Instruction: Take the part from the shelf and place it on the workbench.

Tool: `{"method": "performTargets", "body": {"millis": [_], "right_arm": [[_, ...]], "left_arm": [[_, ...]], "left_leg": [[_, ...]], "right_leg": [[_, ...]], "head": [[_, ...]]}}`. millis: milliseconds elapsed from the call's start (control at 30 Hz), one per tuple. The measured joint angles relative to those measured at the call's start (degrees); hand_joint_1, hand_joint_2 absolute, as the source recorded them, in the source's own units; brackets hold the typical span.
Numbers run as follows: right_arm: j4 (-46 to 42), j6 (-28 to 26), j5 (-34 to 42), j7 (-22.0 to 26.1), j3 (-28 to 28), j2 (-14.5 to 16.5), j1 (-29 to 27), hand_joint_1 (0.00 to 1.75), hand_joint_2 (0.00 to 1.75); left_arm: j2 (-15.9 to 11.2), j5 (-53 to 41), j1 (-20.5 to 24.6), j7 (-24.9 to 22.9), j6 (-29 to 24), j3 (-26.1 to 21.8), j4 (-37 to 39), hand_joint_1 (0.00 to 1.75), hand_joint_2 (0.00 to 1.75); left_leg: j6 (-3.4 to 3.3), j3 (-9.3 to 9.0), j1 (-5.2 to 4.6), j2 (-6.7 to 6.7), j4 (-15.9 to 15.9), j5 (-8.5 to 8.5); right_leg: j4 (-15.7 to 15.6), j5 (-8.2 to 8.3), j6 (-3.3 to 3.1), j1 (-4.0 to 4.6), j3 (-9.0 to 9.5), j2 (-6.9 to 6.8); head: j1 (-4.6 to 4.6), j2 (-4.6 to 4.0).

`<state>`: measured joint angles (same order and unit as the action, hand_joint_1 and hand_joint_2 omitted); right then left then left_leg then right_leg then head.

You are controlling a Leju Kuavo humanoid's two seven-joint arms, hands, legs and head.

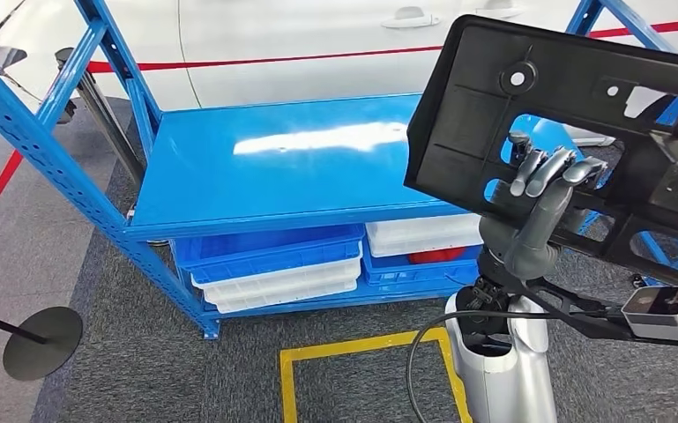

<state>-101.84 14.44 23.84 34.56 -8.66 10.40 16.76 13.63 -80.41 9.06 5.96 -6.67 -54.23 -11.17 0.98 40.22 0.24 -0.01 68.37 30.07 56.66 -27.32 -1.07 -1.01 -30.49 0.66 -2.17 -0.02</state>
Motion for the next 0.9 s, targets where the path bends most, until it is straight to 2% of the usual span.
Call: {"method": "performTargets", "body": {"millis": [33,67,100,167,200,233,267,300,333,367,433,500,533,567,600,633,700,733,767,800,833,867,900], "right_arm": [[0.02,0.08,0.02,0.06,0.13,-0.01,-0.22,1.75,1.75],[0.06,0.13,0.03,0.13,0.33,-0.01,-0.46,1.75,1.75],[0.09,0.17,0.05,0.17,0.51,-0.02,-0.66,1.75,1.75],[0.13,0.22,0.07,0.26,0.71,-0.04,-0.83,1.75,1.75],[0.14,0.25,0.08,0.3,0.73,-0.04,-0.78,1.75,1.75],[0.18,0.31,0.09,0.33,0.74,-0.04,-0.73,1.75,1.75],[0.25,0.38,0.1,0.36,0.75,-0.05,-0.7,1.75,1.75],[0.34,0.44,0.13,0.4,0.78,-0.07,-0.66,1.75,1.75],[0.43,0.49,0.15,0.4,0.81,-0.09,-0.65,1.75,1.75],[0.52,0.51,0.16,0.42,0.89,-0.13,-0.65,1.75,1.75],[0.69,0.45,0.22,0.52,1.1,-0.24,-0.44,1.75,1.75],[1.09,0.07,0.29,0.72,1.28,-0.31,-0.27,1.75,1.75],[1.37,-0.33,0.31,0.84,1.41,-0.33,-0.28,1.75,1.75],[1.67,-0.81,0.32,0.97,1.63,-0.34,-0.34,1.75,1.75],[1.92,-1.3,0.31,1.1,1.91,-0.37,-0.38,1.75,1.75],[2.13,-1.72,0.28,1.25,2.19,-0.4,-0.4,1.75,1.75],[2.39,-2.34,0.16,1.5,2.58,-0.45,-0.35,1.75,1.75],[2.47,-2.6,0.08,1.62,2.7,-0.46,-0.35,1.75,1.75],[2.51,-2.85,0.01,1.75,2.85,-0.47,-0.4,1.75,1.75],[2.54,-3.07,-0.05,1.91,3.04,-0.48,-0.52,1.75,1.75],[2.53,-3.28,-0.14,2.07,3.25,-0.5,-0.69,1.75,1.75],[2.49,-3.48,-0.22,2.21,3.48,-0.51,-0.85,1.75,1.75],[2.43,-3.69,-0.3,2.34,3.65,-0.52,-0.97,1.75,1.75]], "left_arm": [[0.0,-0.02,0.13,-0.15,0.07,0.08,0.0,0.0,1.75],[0.0,-0.04,0.23,-0.36,0.16,0.16,0.0,0.0,1.75],[0.0,-0.04,0.26,-0.56,0.26,0.27,0.0,0.0,1.75],[-0.03,-0.01,0.11,-0.92,0.42,0.48,0.0,0.0,1.75],[-0.07,0.02,-0.02,-1.03,0.47,0.53,0.0,0.0,1.75],[-0.09,0.06,-0.17,-1.12,0.48,0.55,0.0,0.0,1.75],[-0.11,0.13,-0.3,-1.15,0.48,0.55,0.0,0.0,1.75],[-0.13,0.27,-0.38,-1.18,0.46,0.55,0.0,0.0,1.75],[-0.07,0.4,-0.39,-1.2,0.45,0.55,0.0,0.0,1.75],[-0.01,0.52,-0.34,-1.22,0.43,0.55,-0.01,0.0,1.75],[0.14,0.69,-0.19,-1.27,0.3,0.55,-0.02,0.0,1.75],[0.17,0.89,-0.31,-1.34,0.14,0.55,-0.02,0.0,1.75],[0.16,0.96,-0.44,-1.38,0.1,0.54,-0.02,0.0,1.75],[0.16,1.01,-0.55,-1.42,0.06,0.54,-0.02,0.0,1.75],[0.16,1.02,-0.59,-1.44,0.03,0.53,-0.02,0.0,1.75],[0.17,1.01,-0.58,-1.45,0.03,0.53,-0.02,0.0,1.75],[0.19,0.94,-0.53,-1.45,0.02,0.54,-0.01,0.0,1.75],[0.19,0.85,-0.52,-1.47,0.03,0.55,-0.01,0.0,1.75],[0.19,0.75,-0.51,-1.51,0.04,0.55,-0.01,0.0,1.75],[0.18,0.67,-0.51,-1.55,0.06,0.56,-0.02,0.0,1.75],[0.18,0.59,-0.49,-1.6,0.09,0.57,-0.02,0.0,1.75],[0.17,0.54,-0.44,-1.62,0.15,0.62,-0.02,0.0,1.75],[0.17,0.49,-0.41,-1.62,0.23,0.68,-0.02,0.0,1.75]], "left_leg": [[0.12,0.89,0.03,0.0,3.45,1.54],[0.17,1.01,0.04,0.0,5.28,1.96],[0.14,0.04,0.06,-0.05,4.91,1.3],[-0.27,-4.37,0.09,-1.04,-1.74,-1.88],[-0.6,-6.77,0.15,-2.17,-5.55,-2.94],[-0.88,-8.43,0.17,-3.17,-8.44,-3.42],[-1.08,-9.29,0.15,-3.85,-9.98,-3.37],[-1.18,-9.66,0.1,-3.86,-10.56,-3.14],[-1.25,-9.73,0.12,-3.27,-11.14,-3.2],[-1.46,-9.85,0.23,-2.52,-11.6,-3.34],[-2.08,-10.09,0.56,-1.02,-12.63,-3.7],[-2.44,-10.01,0.54,0.42,-12.77,-3.87],[-2.46,-9.92,0.48,1.19,-12.7,-3.86],[-2.47,-9.85,0.44,1.95,-12.6,-3.82],[-2.45,-9.81,0.42,2.67,-12.49,-3.75],[-2.38,-9.81,0.41,3.33,-12.33,-3.63],[-2.0,-9.82,0.22,4.4,-11.87,-3.22],[-1.74,-9.8,0.04,4.83,-11.62,-3.01],[-1.49,-9.77,-0.17,5.28,-11.44,-2.85],[-1.24,-9.76,-0.35,5.77,-11.35,-2.77],[-1.02,-9.83,-0.36,6.37,-11.34,-2.73],[-0.7,-9.83,-0.27,6.29,-11.16,-2.43],[-0.4,-9.58,-0.12,5.45,-10.39,-1.65]], "right_leg": [[0.09,0.28,0.0,0.04,-0.41,0.24],[0.18,0.5,0.05,0.07,-0.76,0.58],[0.29,0.68,0.13,0.09,-1.08,1.03],[0.55,0.88,0.33,0.06,-1.48,2.14],[0.67,0.99,0.51,0.08,-1.72,2.69],[0.76,1.16,0.8,0.01,-1.96,3.24],[0.76,1.38,1.15,-0.1,-2.22,3.78],[0.72,1.65,1.58,-0.2,-2.47,4.36],[0.63,1.91,2.01,-0.2,-2.63,4.98],[0.73,1.83,2.31,-0.13,-2.85,4.96],[3.55,0.02,2.72,0.15,-4.44,2.95],[10.83,-3.46,3.02,0.11,-8.1,0.35],[14.56,-4.65,3.21,0.06,-9.98,-0.15],[16.79,-4.94,3.34,0.01,-11.15,-0.37],[16.62,-4.06,3.41,-0.02,-11.1,-0.55],[14.11,-2.26,3.42,-0.05,-9.83,-0.92],[5.94,1.31,3.15,0.25,-5.66,-3.39],[3.05,2.17,2.78,0.45,-4.3,-4.41],[1.55,2.4,2.38,0.68,-3.7,-5.09],[1.3,2.25,1.94,0.9,-3.78,-4.94],[1.28,2.41,1.52,0.86,-3.98,-4.12],[1.22,2.56,1.15,0.82,-4.08,-3.5],[1.13,2.75,0.75,0.71,-4.17,-2.83]], "head": [[0.01,0.0],[0.01,0.0],[0.01,0.0],[0.0,0.0],[0.0,0.01],[-0.01,0.01],[0.0,0.01],[0.0,0.01],[0.0,0.0],[0.0,0.0],[0.02,0.0],[0.03,0.01],[0.03,0.01],[0.03,0.01],[0.03,0.01],[0.03,0.0],[0.03,0.0],[0.02,0.0],[0.02,0.0],[0.02,0.0],[0.01,0.0],[0.01,0.0],[0.01,0.0]]}}
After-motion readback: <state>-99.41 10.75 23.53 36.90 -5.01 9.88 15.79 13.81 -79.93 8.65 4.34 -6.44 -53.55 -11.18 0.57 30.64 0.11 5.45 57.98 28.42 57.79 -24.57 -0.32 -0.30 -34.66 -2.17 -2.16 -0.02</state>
